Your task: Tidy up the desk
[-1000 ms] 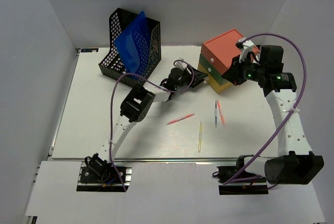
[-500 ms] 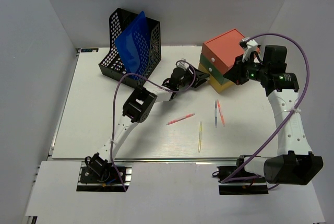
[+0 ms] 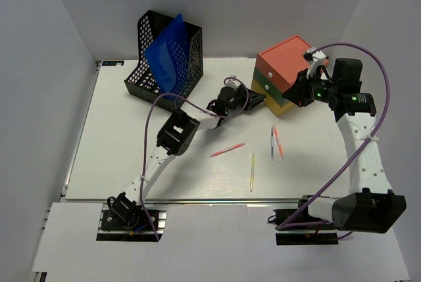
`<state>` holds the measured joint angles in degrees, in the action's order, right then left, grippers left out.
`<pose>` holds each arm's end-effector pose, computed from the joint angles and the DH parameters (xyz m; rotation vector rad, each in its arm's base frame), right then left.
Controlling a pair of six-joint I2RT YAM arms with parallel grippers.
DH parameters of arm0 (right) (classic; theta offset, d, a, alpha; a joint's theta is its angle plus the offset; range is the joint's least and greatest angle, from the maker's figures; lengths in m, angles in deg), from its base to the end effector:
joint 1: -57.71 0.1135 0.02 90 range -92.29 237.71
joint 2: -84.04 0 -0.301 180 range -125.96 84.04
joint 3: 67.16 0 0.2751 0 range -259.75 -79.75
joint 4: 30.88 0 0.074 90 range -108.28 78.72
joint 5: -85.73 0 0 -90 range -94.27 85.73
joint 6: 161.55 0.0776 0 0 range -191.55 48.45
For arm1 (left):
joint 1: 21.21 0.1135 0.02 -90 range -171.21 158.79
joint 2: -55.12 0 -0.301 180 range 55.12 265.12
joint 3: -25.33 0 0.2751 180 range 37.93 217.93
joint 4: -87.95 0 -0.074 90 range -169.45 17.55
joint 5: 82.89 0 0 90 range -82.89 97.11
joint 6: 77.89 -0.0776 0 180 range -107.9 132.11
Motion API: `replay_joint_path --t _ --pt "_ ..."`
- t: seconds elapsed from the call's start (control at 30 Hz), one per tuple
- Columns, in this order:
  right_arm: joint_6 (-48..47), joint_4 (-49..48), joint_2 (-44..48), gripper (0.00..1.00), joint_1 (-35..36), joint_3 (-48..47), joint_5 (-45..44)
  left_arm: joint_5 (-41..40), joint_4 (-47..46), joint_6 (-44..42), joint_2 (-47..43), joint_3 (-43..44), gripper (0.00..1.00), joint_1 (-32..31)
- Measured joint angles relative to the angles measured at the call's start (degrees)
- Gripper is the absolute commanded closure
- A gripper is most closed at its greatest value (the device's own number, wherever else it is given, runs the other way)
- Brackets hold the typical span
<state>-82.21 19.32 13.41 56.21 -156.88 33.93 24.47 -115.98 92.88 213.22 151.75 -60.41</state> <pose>0.2969 0.0402 0.4177 -0.5486 1.9594 0.5682 0.5124 -0.4478 0.0613 -0.4725 2.0156 -1.7082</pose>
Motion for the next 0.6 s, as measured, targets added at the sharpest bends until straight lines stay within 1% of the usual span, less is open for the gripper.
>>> replay_joint_path --t 0.17,0.23,0.37,0.6 --pt "0.09 -0.11 0.0 1.0 -0.04 0.15 0.28 -0.55 -2.14 0.74 -0.11 -1.42 0.78 -0.13" --pt "0.13 -0.11 0.0 1.0 -0.04 0.15 0.39 -0.98 -3.58 1.16 -0.61 -3.15 0.79 -0.2" --pt "0.13 -0.11 0.02 1.0 -0.04 0.17 0.63 -1.9 -6.95 1.68 -3.37 -9.16 0.81 -0.13" --pt "-0.04 -0.24 0.22 1.0 -0.04 1.33 1.11 -1.88 -10.71 1.55 -11.02 -23.02 0.81 0.68"
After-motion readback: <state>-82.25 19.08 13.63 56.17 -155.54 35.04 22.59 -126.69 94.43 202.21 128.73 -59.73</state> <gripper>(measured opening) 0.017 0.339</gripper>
